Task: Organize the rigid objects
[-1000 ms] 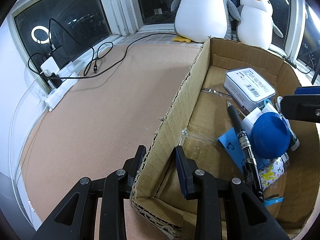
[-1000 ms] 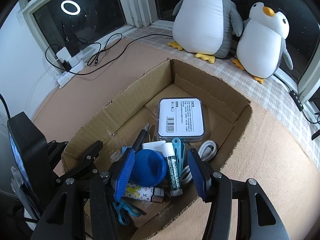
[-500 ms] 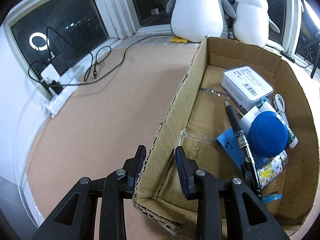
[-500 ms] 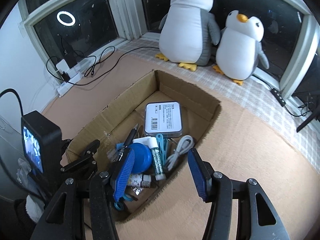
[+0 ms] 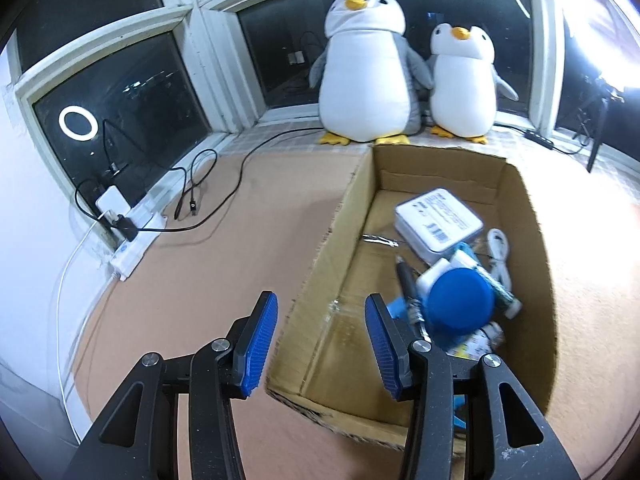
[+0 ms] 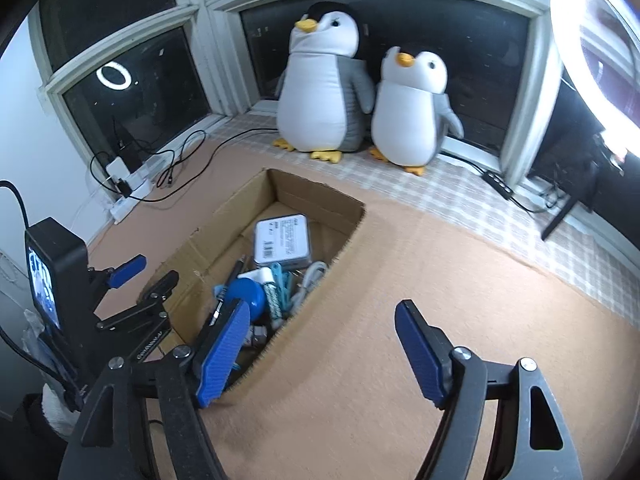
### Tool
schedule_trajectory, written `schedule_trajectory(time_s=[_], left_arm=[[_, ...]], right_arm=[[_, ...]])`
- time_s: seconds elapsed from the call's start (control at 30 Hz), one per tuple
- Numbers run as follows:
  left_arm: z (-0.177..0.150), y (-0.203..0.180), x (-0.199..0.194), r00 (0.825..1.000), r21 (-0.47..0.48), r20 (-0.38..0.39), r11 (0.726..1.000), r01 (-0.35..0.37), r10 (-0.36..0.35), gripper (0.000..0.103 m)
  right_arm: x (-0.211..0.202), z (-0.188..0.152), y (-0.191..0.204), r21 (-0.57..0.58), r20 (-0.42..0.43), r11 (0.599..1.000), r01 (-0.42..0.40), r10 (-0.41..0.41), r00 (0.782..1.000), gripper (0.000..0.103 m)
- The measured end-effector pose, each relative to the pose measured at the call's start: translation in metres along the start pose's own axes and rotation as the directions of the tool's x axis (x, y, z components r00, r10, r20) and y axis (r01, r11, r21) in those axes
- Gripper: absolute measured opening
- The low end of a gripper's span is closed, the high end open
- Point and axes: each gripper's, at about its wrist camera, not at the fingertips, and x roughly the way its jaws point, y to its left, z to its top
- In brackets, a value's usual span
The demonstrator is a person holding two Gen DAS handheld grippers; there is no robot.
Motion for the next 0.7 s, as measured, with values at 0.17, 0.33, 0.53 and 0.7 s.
schedule_trajectory(time_s=[0.17, 0.33, 0.53, 0.7], left_arm=[[-0.007, -0.008, -0.017, 0.999, 0.013, -0.011, 0.999, 0.032, -0.031, 0.056], [-0.007, -0.011, -0.045, 0.998, 0.014, 0.034, 0.999, 0.049, -0.049, 0.069], [0.004, -0.016, -0.084, 0.992, 0.019, 0.111, 0.998, 0.064, -0.065, 0.079], [0.012, -0.025, -0.113, 0.984, 0.053, 0.165, 0.997, 0.056, -0.064, 0.085]], right_arm=[[-0.013, -0.016, -0.01, 0.03, 0.007, 0.998, 0.06, -0.061, 0.998, 0.072], [-0.033, -0.029, -0.022, 0.096, 0.051, 0.992, 0.08, -0.085, 0.995, 0.072], [-0.055, -0.037, -0.025, 0.119, 0.096, 0.985, 0.124, -0.136, 0.986, 0.073], [-0.073, -0.039, -0.023, 0.126, 0.142, 0.981, 0.15, -0.167, 0.976, 0.073]])
